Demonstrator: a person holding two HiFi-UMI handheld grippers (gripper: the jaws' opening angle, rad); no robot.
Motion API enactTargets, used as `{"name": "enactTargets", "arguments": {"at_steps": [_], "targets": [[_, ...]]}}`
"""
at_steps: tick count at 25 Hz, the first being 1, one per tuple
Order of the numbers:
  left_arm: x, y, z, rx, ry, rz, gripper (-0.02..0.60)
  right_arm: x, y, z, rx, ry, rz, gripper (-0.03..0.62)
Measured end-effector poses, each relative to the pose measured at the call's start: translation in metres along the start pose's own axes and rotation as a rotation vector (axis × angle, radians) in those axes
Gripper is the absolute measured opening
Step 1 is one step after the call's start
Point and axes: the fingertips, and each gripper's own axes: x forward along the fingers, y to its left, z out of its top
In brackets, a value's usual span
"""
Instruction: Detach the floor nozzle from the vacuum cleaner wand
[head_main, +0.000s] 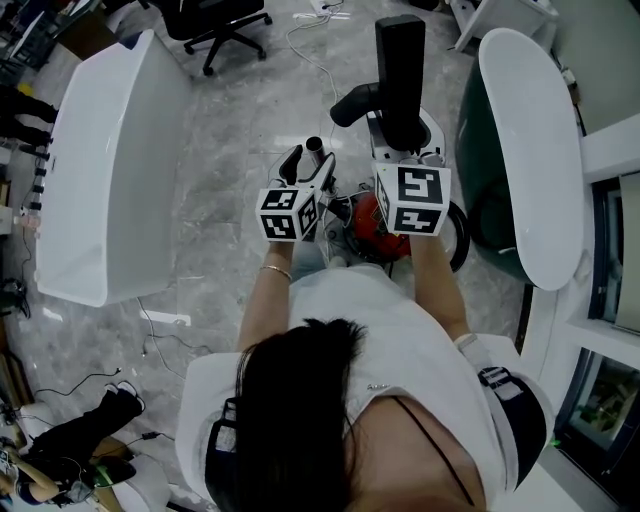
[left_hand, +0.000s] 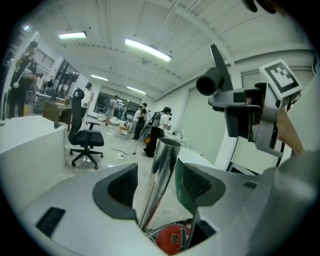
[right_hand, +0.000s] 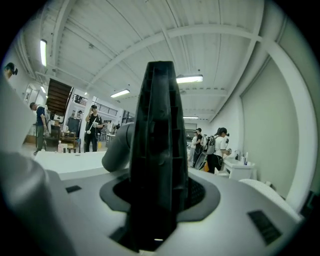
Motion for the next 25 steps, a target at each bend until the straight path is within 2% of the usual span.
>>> {"name": "enactTargets", "arguments": {"at_steps": [4, 11, 20, 25], "targets": [[-0.026, 0.002, 0.015, -0.051, -0.054, 0.021, 0.267, -0.005, -0.003, -0.009, 0.054, 0.008, 0.001, 0.213], [-0.061, 0.0, 0.046, -0.055, -0.149, 0.06, 0.265, -0.013, 0.003, -0.022, 0.137, 0.03, 0.029, 0.213], [-0.075, -0.012, 0.057, -0.06, -0.159, 0.072, 0.265, -0.024, 0.005, -0.045, 0.181, 0.087, 0.04, 0.213], [-0.073, -0.017, 0.061, -0.055, -0.152, 0.082, 0.264, -0.025, 0.004, -0.057, 0.159, 0.122, 0.033, 0.213]]}}
